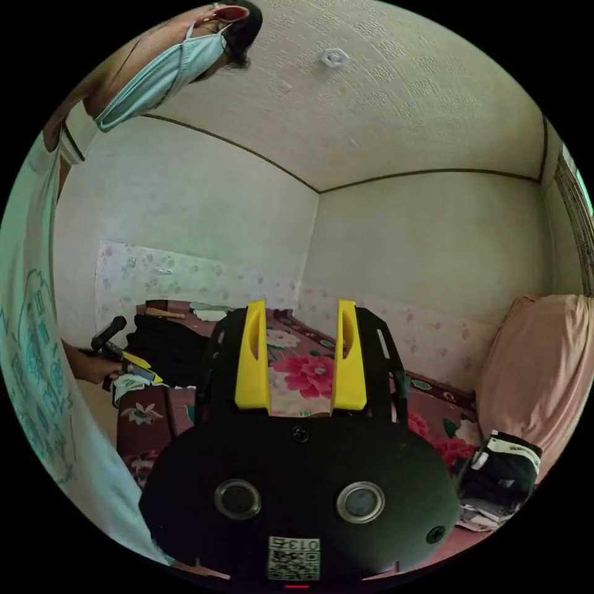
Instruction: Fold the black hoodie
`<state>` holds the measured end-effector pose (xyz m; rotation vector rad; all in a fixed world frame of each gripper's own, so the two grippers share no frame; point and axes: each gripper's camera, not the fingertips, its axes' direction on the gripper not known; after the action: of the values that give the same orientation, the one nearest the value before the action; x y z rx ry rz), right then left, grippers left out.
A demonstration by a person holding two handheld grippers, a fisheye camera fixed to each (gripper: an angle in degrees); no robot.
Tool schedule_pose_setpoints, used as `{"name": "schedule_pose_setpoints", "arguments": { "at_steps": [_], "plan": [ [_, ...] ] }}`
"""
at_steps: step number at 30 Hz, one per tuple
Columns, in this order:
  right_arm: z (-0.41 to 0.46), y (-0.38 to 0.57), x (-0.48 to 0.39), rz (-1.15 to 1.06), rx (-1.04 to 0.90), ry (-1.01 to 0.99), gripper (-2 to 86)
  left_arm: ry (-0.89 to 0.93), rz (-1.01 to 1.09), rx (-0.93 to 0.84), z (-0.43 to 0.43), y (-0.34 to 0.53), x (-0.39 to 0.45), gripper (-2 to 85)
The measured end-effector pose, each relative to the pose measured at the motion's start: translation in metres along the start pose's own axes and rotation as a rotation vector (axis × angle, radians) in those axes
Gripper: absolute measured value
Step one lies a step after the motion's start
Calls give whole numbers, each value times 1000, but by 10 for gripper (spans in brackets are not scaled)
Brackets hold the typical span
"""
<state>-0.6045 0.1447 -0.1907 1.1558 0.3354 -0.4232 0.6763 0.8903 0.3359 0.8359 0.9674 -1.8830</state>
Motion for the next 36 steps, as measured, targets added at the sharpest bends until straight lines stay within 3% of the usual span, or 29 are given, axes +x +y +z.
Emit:
{"name": "schedule_pose_setpoints", "arguments": {
  "at_steps": [2, 4, 7, 14, 20, 26, 30, 33, 36],
  "plan": [
    [39, -17, -46, 4, 19, 3, 113, -27, 11, 10, 0, -5, -40, 234],
    [97, -37, -105, 16, -10, 26, 19, -13, 20, 4, 6, -20, -95, 236],
    [180, -68, -171, -55, -142, 4, 3, -10, 43, 21, 16, -47, -157, 235],
    [325, -129, -265, -144, -120, 1, -2, -18, 102, 93, 24, -120, -250, 230],
    [485, -104, -306, -122, -312, -104, 0, -20, 118, -34, 99, -180, -317, 231],
    [649, -26, -337, -132, -589, -243, 37, 94, -93, -162, 178, -216, -399, 232],
    [731, 27, -362, -134, -774, -399, 184, 152, -107, -205, 197, -219, -431, 221],
    [777, 66, -380, -138, -936, -443, 209, 206, -103, -257, 204, -212, -451, 178],
    [806, 94, -387, -105, -1045, -497, 183, 273, -151, -246, 198, -201, -474, 67]
  ]
}}
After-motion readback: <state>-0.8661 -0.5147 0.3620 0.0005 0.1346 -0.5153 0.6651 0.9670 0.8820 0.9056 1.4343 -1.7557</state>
